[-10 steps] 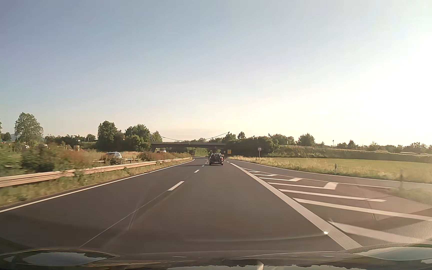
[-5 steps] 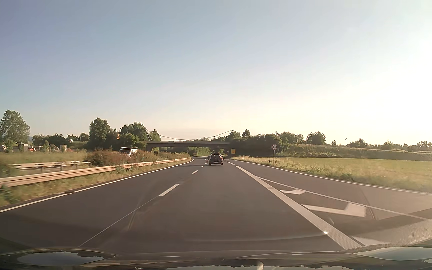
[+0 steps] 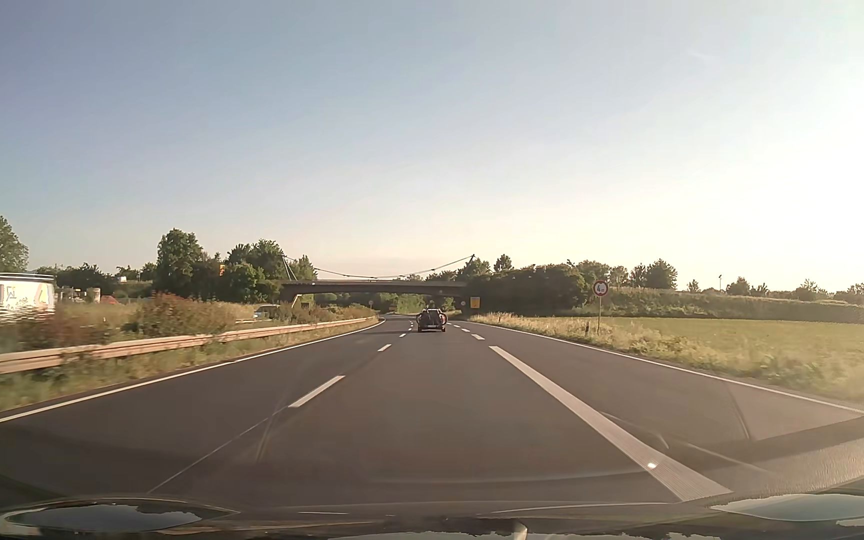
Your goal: Follow the waypoints while adhering to traffic rules and regulations
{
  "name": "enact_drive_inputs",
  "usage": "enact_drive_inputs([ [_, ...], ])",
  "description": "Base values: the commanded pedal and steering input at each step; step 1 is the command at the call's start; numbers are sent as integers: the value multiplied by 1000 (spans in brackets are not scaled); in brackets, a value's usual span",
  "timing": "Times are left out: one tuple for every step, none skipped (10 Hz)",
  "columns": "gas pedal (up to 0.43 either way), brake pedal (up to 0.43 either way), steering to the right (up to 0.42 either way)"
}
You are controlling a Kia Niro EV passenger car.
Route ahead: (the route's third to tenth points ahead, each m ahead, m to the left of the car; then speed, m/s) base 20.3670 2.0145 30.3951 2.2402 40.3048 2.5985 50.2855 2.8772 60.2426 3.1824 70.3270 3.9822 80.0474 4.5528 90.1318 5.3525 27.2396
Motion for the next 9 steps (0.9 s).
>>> enact_drive_inputs([
  [130, 0, -3],
  [130, 0, -3],
  [130, 0, -3],
  [130, 0, -3],
  [130, 0, -3],
  [138, 0, -2],
  [138, 0, -3],
  [138, 0, -2],
  [138, 0, -2],
])
